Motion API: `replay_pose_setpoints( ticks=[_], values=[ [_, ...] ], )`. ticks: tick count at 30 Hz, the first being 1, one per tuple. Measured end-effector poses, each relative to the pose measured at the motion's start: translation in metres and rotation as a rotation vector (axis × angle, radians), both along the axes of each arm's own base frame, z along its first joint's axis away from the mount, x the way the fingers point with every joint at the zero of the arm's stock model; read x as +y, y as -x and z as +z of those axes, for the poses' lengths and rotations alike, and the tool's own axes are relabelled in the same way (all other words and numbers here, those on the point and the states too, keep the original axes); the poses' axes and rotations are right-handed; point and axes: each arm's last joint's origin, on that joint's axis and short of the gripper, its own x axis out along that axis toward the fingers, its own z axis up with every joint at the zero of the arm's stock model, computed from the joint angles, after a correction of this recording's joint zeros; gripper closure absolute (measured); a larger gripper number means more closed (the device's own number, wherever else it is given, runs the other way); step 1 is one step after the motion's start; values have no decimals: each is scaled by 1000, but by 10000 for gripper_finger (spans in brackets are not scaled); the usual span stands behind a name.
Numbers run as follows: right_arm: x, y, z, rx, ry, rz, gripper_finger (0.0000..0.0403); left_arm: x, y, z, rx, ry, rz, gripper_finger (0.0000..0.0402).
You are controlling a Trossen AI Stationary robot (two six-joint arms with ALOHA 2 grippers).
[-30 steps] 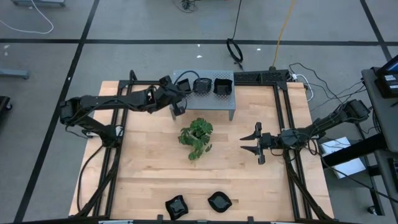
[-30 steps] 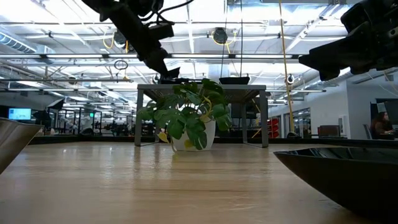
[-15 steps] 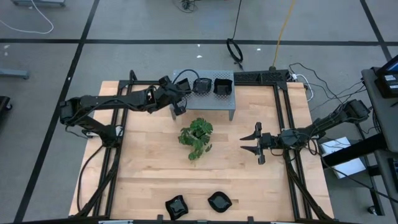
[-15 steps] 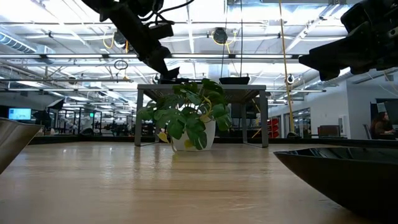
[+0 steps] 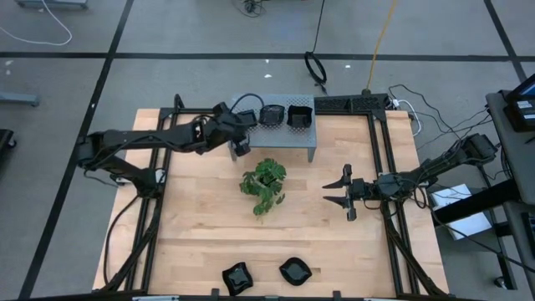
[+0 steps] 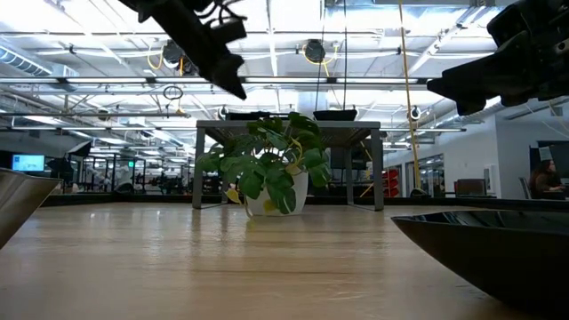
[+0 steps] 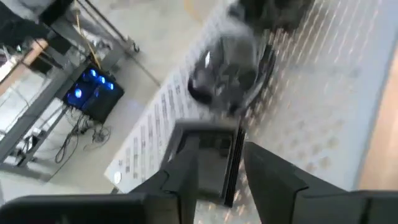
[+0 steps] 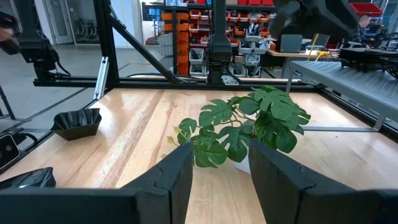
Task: Pick & Place Mini shaped plates
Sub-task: Stack the black distorted square plate on top of the other black distorted square plate on the shelf
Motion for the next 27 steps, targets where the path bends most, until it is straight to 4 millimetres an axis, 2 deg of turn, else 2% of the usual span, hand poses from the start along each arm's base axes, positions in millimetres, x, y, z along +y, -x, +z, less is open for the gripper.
replay_pose_setpoints(
  ticks=[4, 7, 11, 14, 19, 27],
  values=[
    [0, 0, 0, 0, 0, 0, 258, -16, 2, 12, -115, 54, -29, 256],
    [0, 0, 0, 0, 0, 0, 257, -33, 1, 14, -199, 227, -121, 253],
    [0, 0, 0, 0, 0, 0, 259, -62, -1, 9, -179, 502, -356, 254],
    [0, 0, 0, 0, 0, 0, 259, -86, -2, -5, -93, 656, -478, 253],
    [0, 0, 0, 0, 0, 0, 257, -131, 3, -34, 22, 854, -488, 252],
    [0, 0, -1, 7, 3, 0, 257, -191, 13, -74, 164, 926, -404, 252]
  ],
)
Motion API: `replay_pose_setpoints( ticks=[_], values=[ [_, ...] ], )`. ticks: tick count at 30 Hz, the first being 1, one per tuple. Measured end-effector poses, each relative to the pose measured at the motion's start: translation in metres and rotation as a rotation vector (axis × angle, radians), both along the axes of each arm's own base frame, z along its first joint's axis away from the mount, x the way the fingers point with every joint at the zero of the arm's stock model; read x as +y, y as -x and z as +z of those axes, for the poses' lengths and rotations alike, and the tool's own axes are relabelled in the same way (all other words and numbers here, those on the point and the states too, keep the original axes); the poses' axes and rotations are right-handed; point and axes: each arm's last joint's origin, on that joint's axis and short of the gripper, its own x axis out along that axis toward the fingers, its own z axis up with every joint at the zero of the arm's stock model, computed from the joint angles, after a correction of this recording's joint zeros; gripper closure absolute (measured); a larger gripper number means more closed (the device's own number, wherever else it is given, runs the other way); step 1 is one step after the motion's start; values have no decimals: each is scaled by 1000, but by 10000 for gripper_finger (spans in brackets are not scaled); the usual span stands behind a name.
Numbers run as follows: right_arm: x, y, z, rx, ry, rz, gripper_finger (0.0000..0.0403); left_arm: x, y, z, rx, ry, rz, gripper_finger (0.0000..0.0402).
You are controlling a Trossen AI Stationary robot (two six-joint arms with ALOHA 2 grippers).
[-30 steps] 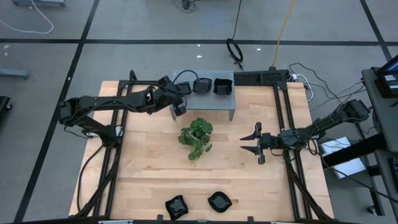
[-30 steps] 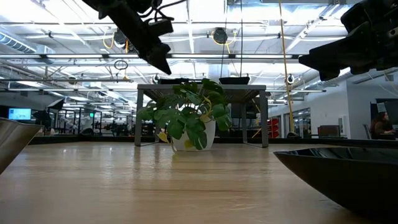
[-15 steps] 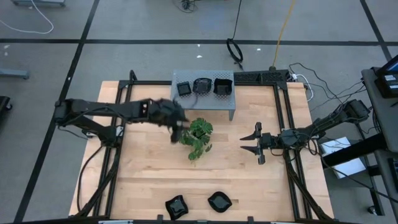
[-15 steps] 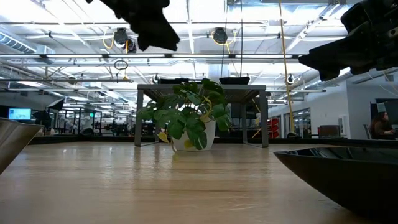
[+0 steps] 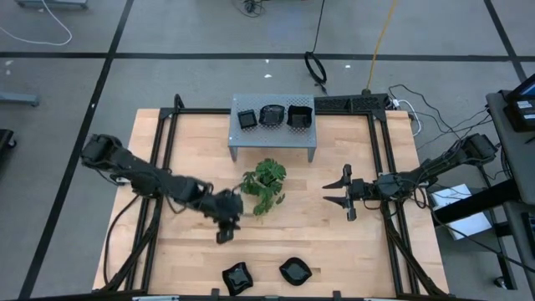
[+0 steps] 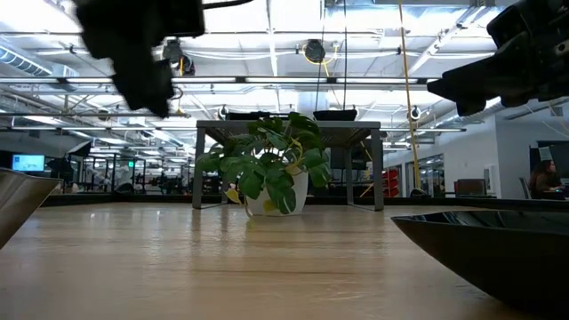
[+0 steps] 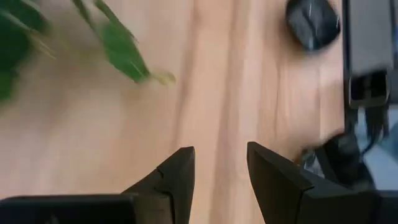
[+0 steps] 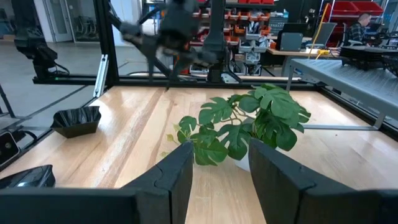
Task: Pick & Place Mini shaped plates
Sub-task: Stack the black distorted square plate on top of the other black distorted square plate on the shelf
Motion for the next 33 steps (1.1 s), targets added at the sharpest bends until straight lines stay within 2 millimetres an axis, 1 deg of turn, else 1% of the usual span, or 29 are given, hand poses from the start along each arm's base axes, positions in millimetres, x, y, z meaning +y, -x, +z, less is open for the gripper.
replay_pose_setpoints(
  ticks=[5, 8, 14, 17, 28, 33],
  values=[
    [0, 0, 0, 0, 0, 0, 259, -36, 8, -22, 82, -18, -75, 252],
    [0, 0, 0, 0, 0, 0, 258, -53, 11, -33, 114, -10, -97, 252],
    [0, 0, 0, 1, 0, 0, 259, -78, 13, -52, 143, 42, -79, 252],
    [0, 0, 0, 1, 0, 0, 259, -89, 12, -58, 128, 71, -98, 252],
    [0, 0, 0, 1, 0, 0, 257, -104, 13, -53, 53, 138, -134, 252],
    [0, 0, 0, 1, 0, 0, 257, -105, 14, -54, 33, 103, -72, 252]
  ],
)
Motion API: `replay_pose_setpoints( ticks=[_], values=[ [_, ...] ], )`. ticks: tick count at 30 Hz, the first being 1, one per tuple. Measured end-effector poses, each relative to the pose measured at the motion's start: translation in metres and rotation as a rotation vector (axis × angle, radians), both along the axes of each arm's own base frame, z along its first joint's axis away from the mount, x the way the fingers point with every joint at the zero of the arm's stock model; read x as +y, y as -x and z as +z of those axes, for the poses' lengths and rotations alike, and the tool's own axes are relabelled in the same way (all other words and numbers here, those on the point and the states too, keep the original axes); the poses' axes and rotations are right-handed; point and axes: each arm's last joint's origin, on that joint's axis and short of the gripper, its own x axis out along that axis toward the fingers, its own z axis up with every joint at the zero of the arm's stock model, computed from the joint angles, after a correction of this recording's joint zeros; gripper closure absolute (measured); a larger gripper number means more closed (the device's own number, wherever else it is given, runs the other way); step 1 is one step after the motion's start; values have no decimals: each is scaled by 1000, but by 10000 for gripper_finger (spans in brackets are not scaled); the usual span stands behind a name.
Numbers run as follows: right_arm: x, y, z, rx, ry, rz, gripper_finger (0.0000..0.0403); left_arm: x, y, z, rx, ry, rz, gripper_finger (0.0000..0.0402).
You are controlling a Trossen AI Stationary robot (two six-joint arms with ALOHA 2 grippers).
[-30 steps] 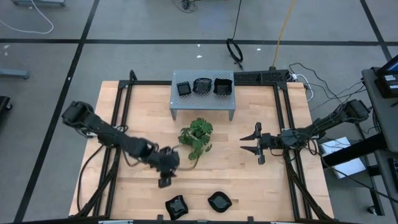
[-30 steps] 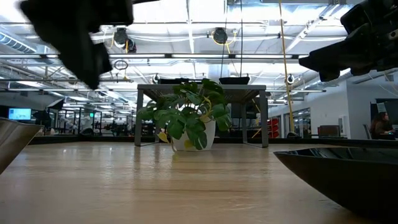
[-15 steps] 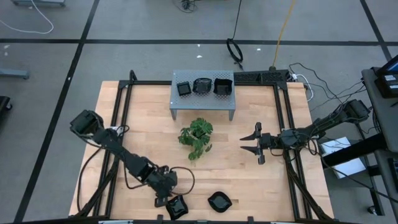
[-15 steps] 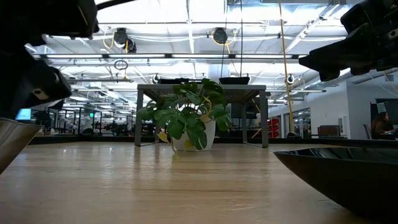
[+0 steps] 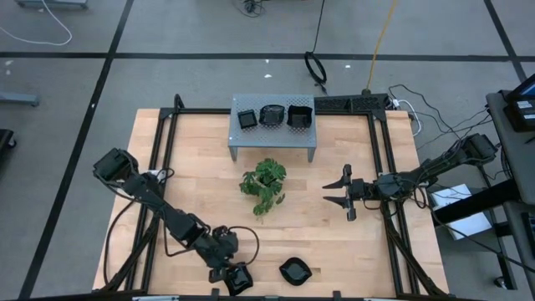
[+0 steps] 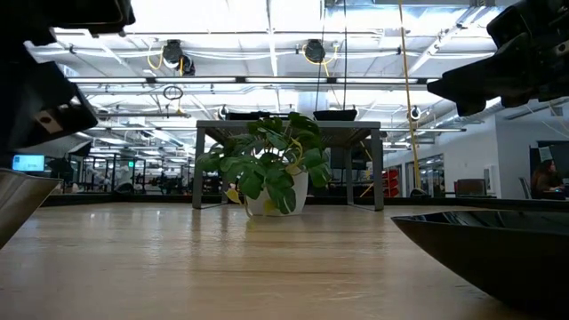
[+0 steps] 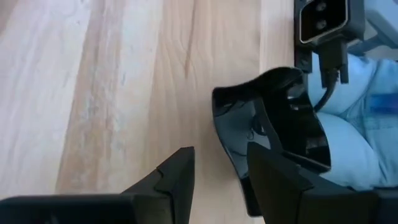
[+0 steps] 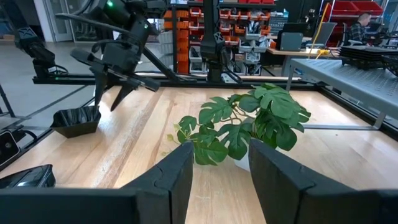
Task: Pick & Place Mini shaped plates
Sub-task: Stack the black distorted square plate on top of the other black distorted square plate on the shelf
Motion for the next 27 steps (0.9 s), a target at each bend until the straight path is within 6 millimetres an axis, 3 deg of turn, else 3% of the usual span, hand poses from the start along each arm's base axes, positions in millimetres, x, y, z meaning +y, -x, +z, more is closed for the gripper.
replay_pose_setpoints(
  ticks=[10, 17, 27],
  values=[
    [0, 0, 0, 0, 0, 0, 258, -4, 3, 0, 24, 33, 40, 252],
    [0, 0, 0, 0, 0, 0, 258, -15, -3, -15, 15, 78, 22, 252],
    [0, 0, 0, 1, 1, 0, 259, -12, -5, -32, 72, 35, 21, 252]
  ],
)
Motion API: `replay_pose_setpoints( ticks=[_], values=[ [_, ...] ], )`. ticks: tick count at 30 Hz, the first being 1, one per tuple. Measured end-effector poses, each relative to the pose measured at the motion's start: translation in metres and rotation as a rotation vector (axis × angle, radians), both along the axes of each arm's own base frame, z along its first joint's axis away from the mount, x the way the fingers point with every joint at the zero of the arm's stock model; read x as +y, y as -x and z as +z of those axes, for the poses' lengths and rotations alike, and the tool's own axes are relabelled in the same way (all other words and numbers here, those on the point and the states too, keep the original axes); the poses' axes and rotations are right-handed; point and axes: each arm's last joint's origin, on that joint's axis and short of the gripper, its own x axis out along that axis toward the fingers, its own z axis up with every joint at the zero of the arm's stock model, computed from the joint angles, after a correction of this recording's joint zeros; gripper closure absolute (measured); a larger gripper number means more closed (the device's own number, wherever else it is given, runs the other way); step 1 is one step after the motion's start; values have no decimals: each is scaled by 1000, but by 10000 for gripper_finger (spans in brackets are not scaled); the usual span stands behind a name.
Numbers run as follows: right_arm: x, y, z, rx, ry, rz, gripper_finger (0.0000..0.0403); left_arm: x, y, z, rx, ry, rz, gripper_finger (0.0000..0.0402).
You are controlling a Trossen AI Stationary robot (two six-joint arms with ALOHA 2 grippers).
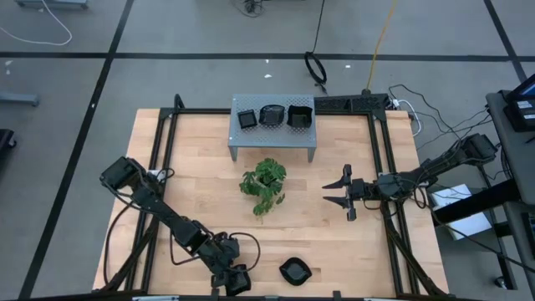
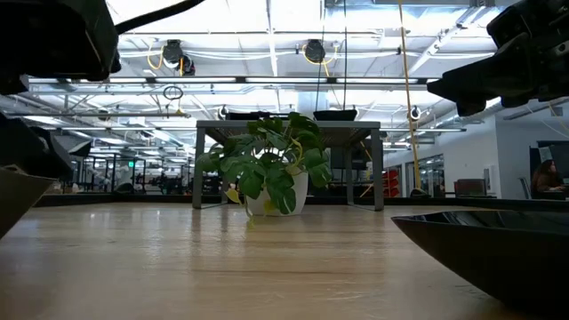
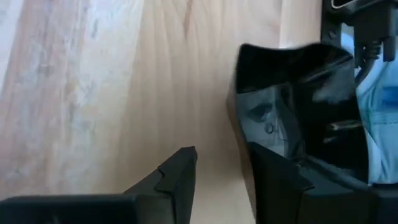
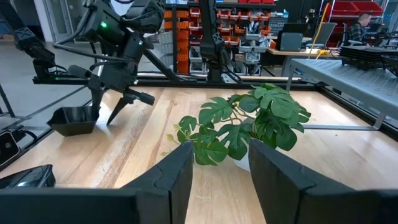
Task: Pick & Place Mini shaped plates
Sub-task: Stack the black distorted square plate on top of the other black distorted square plate on the shelf
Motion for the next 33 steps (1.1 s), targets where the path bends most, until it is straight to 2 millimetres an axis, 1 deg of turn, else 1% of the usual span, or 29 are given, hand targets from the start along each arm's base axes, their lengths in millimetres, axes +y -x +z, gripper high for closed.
replay_pose_setpoints(
  ticks=[2, 5, 12, 14, 18, 22, 28, 33],
  values=[
    [0, 0, 0, 1, 0, 0, 259, 2, -2, 0, 3, -2, 8, 257],
    [0, 0, 0, 0, 0, 0, 257, 5, -4, 0, -2, -7, 9, 280],
    [0, 0, 0, -1, -1, 0, 259, 10, -8, 1, -42, -54, -57, 376],
    [0, 0, 0, -1, 0, 0, 258, 14, -10, 4, -55, -57, -59, 394],
    [0, 0, 0, -1, -1, 0, 258, 24, -17, 8, -75, -68, -45, 389],
    [0, 0, 0, -1, -1, 0, 259, 39, -28, 13, -132, -97, -57, 397],
    [0, 0, 0, -1, -1, 0, 258, 72, -43, 11, -152, -205, -84, 387],
    [0, 0, 0, -1, 0, 0, 258, 101, -54, 10, -146, -254, -51, 397]
  ],
)
